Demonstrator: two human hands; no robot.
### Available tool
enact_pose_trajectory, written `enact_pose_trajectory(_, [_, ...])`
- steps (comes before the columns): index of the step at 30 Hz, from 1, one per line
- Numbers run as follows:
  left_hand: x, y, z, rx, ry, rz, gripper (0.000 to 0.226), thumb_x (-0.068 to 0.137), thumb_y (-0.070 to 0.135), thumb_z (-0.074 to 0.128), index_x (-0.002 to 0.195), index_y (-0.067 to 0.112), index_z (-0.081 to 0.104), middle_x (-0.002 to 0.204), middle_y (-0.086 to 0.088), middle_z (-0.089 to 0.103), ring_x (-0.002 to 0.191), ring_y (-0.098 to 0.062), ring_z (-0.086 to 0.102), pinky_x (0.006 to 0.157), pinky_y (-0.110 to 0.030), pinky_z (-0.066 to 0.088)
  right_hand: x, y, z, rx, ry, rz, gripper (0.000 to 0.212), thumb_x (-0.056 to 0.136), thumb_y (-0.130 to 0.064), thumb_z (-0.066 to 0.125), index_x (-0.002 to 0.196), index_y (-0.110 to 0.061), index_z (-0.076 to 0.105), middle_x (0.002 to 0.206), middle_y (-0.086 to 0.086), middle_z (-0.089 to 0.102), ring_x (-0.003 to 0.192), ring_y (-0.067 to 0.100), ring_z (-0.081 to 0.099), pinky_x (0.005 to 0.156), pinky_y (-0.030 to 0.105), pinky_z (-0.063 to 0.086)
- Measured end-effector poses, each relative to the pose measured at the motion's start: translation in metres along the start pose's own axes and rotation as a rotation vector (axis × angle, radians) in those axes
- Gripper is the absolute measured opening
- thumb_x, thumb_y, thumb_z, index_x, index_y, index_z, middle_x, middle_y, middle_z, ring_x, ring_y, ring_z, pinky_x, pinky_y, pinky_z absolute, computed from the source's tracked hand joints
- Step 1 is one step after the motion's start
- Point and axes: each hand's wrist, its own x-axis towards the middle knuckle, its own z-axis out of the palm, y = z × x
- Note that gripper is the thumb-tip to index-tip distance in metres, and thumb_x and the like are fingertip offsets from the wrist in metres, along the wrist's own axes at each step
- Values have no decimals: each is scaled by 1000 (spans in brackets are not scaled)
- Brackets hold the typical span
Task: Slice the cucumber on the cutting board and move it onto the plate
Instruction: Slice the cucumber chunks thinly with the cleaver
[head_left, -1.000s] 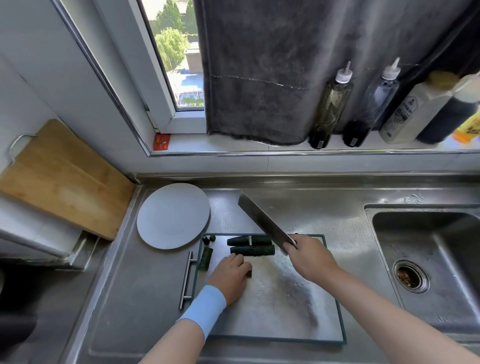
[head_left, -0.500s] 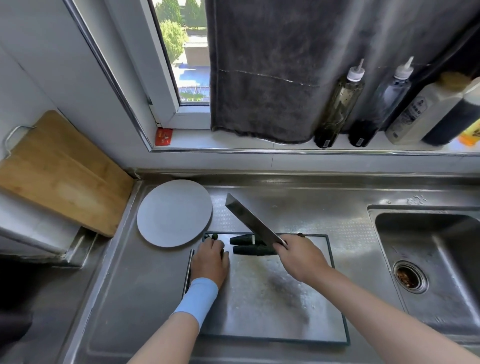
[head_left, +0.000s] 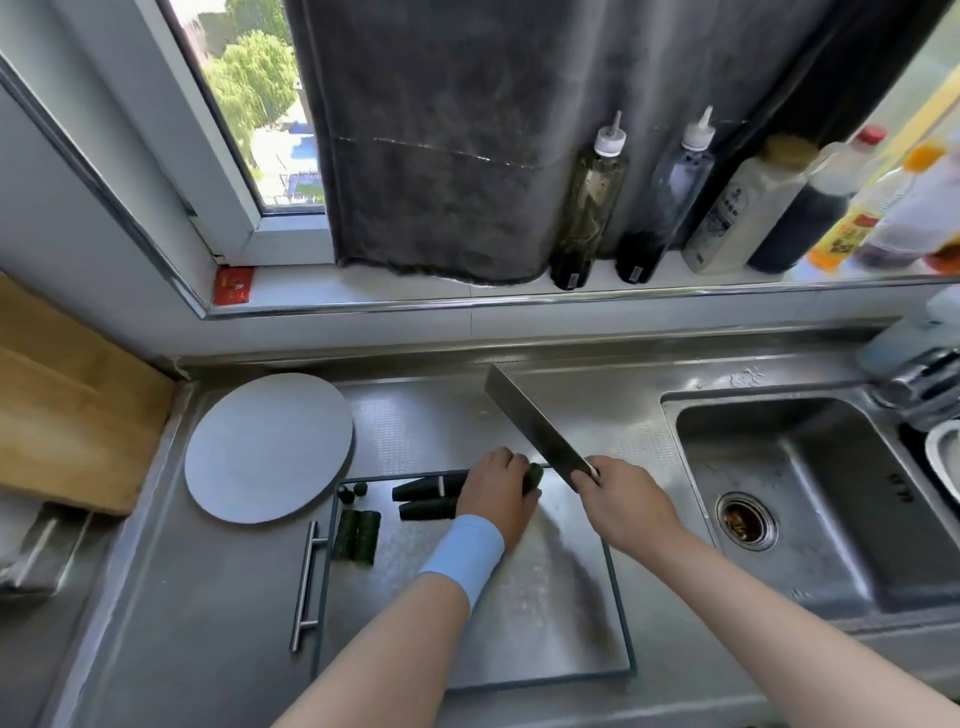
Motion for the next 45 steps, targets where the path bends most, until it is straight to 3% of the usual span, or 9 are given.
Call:
enact_pose_trajectory(3, [6, 4, 8, 61, -105, -45, 28, 90, 23, 55, 115, 12, 56, 111, -7, 56, 104, -28, 51, 87, -35, 39, 0, 10, -2, -17, -4, 4, 30, 100, -34, 44, 74, -22, 50, 72, -5, 61, 74, 20, 58, 59, 32, 41])
enact_pose_trajectory(7, [-7, -1, 10, -51, -115, -53, 34, 88, 9, 53, 122, 12, 53, 120, -5, 50, 113, -23, 45, 91, -30, 41, 0, 10, 1, -15, -13, -14, 30, 100, -33, 44, 73, -23, 50, 72, -7, 61, 75, 20, 58, 57, 31, 40])
enact_pose_trajectory(13, [-58, -34, -3, -37, 12, 173, 30, 83, 7, 65, 111, 14, 63, 112, -3, 60, 100, -24, 55, 87, -35, 48, -4, -1, 7, -28, -68, -80, 24, 99, -36, 43, 80, -28, 55, 77, -10, 59, 77, 19, 59, 61, 32, 42])
enact_pose_trajectory(19, [-119, -78, -12, -19, 41, 261, 38, 72, 0, 73, 106, 17, 65, 110, 1, 61, 101, -19, 54, 84, -30, 47, -16, -21, 21, -95, -175, -140, 35, 94, -43, 44, 70, -18, 44, 61, -5, 56, 58, 18, 50, 56, 31, 40])
enact_pose_trajectory(24, [-145, -89, -10, 20, 161, 194, 39, 69, -1, 76, 103, 14, 66, 113, -3, 61, 110, -22, 54, 93, -29, 41, -29, -28, 41, -167, -233, -214, 33, 93, -44, 41, 73, -20, 50, 67, -4, 61, 65, 19, 58, 53, 29, 39])
enact_pose_trajectory(28, [-152, -80, -1, -9, 229, 157, 41, 64, -2, 81, 101, 9, 67, 107, -5, 59, 99, -22, 54, 82, -29, 48, -37, -26, 53, -189, -274, -207, 30, 94, -41, 41, 71, -23, 51, 66, -4, 62, 66, 20, 60, 54, 30, 41])
enact_pose_trajectory(33, [-155, -77, 6, -23, 279, 119, 29, 75, 1, 70, 102, 11, 64, 107, -2, 55, 96, -20, 52, 80, -28, 45, -44, -21, 63, -227, -311, -212, 28, 95, -38, 41, 71, -28, 52, 66, -6, 62, 60, 17, 56, 52, 28, 38])
enact_pose_trajectory(36, [-155, -80, 13, -42, 311, 113, 38, 72, -6, 71, 105, 9, 60, 108, -5, 56, 95, -23, 53, 78, -30, 48, -46, -15, 70, -252, -322, -232, 29, 96, -36, 41, 70, -28, 50, 69, -5, 60, 67, 21, 58, 52, 29, 36])
enact_pose_trajectory(45, [-156, -84, 25, -24, 369, 128, 29, 74, -6, 77, 99, 4, 68, 104, -11, 62, 92, -27, 56, 75, -33, 49, -50, -10, 79, -221, -349, -217, 25, 100, -39, 40, 91, -29, 62, 80, -6, 65, 74, 20, 61, 56, 29, 38])
